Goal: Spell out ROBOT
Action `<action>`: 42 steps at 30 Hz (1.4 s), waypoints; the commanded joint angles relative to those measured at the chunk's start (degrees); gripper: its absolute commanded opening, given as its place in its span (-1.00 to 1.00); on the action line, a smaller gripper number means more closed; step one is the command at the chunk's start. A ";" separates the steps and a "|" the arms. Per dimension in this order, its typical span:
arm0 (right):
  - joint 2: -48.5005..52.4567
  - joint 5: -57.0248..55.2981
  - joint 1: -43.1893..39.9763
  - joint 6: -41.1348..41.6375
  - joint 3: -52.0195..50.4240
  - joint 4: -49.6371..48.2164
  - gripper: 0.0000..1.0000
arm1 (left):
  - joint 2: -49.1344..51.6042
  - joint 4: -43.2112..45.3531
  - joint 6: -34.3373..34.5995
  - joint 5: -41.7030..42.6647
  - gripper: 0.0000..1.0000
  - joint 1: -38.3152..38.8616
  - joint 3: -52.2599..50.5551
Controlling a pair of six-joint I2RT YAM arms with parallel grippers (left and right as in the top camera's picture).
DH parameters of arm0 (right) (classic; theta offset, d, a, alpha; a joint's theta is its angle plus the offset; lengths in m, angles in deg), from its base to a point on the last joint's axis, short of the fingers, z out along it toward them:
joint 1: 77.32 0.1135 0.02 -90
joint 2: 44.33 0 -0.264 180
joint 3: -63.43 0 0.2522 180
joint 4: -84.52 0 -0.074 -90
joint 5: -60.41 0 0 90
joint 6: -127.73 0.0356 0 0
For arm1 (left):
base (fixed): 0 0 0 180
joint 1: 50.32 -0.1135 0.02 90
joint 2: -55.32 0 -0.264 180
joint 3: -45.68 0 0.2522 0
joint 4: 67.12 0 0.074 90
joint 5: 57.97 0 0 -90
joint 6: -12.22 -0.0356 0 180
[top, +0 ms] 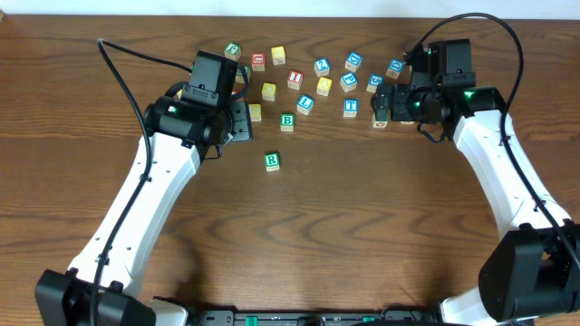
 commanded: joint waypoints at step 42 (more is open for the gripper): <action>24.28 -5.81 8.48 3.65 55.91 36.54 0.61 | -0.55 -0.15 -1.11 -2.69 0.20 -3.89 1.36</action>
